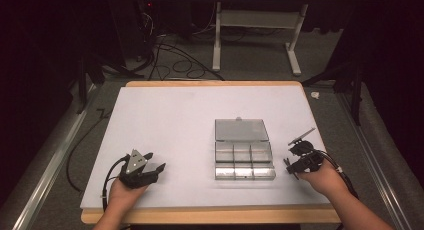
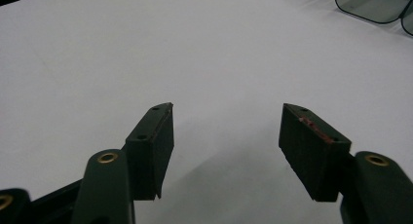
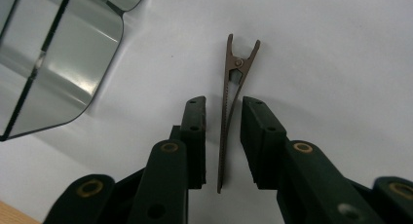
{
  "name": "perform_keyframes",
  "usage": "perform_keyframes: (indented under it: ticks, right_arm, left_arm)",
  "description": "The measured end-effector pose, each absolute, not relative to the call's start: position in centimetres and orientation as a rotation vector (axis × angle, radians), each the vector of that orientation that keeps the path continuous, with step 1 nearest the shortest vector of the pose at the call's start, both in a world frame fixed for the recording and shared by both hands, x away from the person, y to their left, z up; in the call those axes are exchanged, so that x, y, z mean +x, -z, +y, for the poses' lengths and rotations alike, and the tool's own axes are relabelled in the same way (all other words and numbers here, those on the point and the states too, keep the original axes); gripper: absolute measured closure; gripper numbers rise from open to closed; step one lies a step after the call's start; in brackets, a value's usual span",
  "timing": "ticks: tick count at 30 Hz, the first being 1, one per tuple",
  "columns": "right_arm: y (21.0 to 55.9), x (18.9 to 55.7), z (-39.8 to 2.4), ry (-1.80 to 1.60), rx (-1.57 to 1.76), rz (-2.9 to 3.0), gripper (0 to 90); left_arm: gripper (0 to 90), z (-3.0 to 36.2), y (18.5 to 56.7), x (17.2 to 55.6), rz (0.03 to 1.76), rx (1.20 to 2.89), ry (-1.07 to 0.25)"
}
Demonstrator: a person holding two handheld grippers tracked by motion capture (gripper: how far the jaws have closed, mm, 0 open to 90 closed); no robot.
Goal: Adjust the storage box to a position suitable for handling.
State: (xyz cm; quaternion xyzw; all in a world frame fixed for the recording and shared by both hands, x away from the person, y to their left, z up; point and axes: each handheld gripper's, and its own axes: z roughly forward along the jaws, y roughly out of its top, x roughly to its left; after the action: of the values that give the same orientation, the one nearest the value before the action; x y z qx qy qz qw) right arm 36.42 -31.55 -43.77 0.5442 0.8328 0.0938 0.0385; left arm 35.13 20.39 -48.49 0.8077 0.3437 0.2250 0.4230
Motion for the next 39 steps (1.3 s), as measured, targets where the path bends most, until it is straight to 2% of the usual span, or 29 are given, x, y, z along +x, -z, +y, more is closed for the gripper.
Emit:
perform_keyframes:
  ticks: [8,39]
  right_arm:
    - [43.8,36.7,-31.5,-0.264,1.65,2.552,84.8]
    - [40.6,36.2,-30.7,-0.272,1.563,2.589,86.3]
  left_arm:
    - [38.3,20.4,48.5,35.1,0.859,2.024,-0.564]
    - [38.6,20.4,48.5,35.1,0.856,2.021,-0.57]
